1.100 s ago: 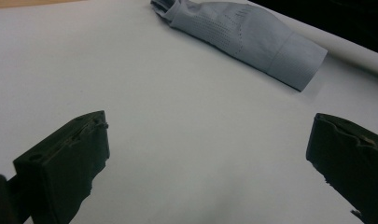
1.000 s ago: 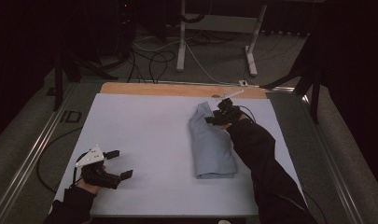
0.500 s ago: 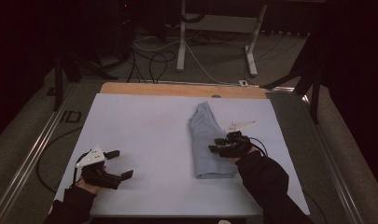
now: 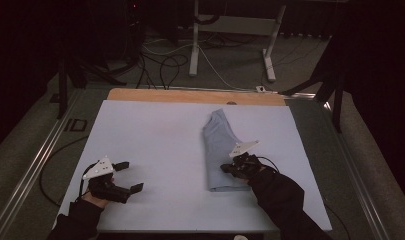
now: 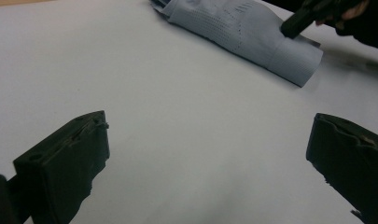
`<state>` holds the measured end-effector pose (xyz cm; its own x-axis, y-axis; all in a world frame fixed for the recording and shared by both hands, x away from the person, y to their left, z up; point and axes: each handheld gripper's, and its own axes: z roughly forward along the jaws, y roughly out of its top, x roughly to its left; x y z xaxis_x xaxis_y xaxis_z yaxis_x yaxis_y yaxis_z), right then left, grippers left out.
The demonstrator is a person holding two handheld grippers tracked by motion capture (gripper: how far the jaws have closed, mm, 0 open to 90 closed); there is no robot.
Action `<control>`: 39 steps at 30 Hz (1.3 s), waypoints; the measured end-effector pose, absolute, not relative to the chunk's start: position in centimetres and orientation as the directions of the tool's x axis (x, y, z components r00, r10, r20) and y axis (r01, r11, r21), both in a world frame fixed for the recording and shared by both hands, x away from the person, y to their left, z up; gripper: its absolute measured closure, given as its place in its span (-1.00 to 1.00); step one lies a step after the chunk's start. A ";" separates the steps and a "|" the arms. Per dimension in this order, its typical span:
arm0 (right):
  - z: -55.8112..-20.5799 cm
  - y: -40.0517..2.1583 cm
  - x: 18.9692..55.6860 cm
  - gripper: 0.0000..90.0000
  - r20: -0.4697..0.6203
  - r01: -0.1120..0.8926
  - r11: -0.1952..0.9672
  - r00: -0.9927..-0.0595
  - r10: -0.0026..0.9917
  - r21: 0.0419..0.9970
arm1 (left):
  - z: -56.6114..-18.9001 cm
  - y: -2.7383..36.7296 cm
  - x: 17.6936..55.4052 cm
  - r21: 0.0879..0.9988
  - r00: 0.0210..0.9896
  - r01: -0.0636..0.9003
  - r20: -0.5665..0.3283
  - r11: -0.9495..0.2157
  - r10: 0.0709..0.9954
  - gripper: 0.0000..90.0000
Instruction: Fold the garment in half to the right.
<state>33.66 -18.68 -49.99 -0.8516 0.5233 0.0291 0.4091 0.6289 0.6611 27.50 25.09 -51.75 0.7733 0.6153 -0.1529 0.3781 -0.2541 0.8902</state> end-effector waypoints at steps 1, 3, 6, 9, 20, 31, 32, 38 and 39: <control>-50.8 -18.7 33.6 1.00 0.048 0.419 0.637 -0.856 0.515 0.647 | -51.7 25.1 27.5 0.890 0.775 0.375 -0.148 -0.260 0.614 -0.99; -51.0 -18.7 33.6 1.00 0.052 0.423 0.639 -0.856 0.515 0.642 | -51.7 25.1 27.5 0.890 0.777 0.374 -0.148 -0.259 0.613 -0.99; -51.4 -19.0 33.1 1.00 0.067 0.434 0.637 -0.855 0.515 0.638 | -51.7 25.1 27.4 0.892 0.774 0.373 -0.149 -0.254 0.615 -0.99; -51.5 -19.2 32.8 1.00 0.069 0.433 0.643 -0.858 0.510 0.632 | -51.7 25.1 27.5 0.892 0.776 0.373 -0.149 -0.257 0.613 -0.99; -52.1 -20.3 30.5 1.00 0.070 0.426 0.632 -0.859 0.507 0.648 | -51.6 25.1 27.5 0.894 0.776 0.369 -0.146 -0.253 0.614 -0.99; -51.0 -21.0 30.6 1.00 0.083 0.419 0.577 -0.852 0.518 0.701 | -51.5 25.2 27.4 0.900 0.775 0.362 -0.147 -0.242 0.614 -0.99; -50.7 -20.9 30.5 1.00 0.073 0.401 0.569 -0.857 0.511 0.718 | -51.5 25.2 27.4 0.901 0.777 0.360 -0.145 -0.243 0.613 -0.99; -50.0 -21.2 30.5 0.51 0.076 0.370 0.515 -0.860 0.504 0.773 | -51.4 25.2 27.3 0.901 0.779 0.353 -0.135 -0.251 0.612 -0.99; -50.0 -21.2 30.5 0.51 0.076 0.370 0.515 -0.860 0.504 0.773 | -51.4 25.2 27.3 0.901 0.779 0.352 -0.133 -0.253 0.613 -0.99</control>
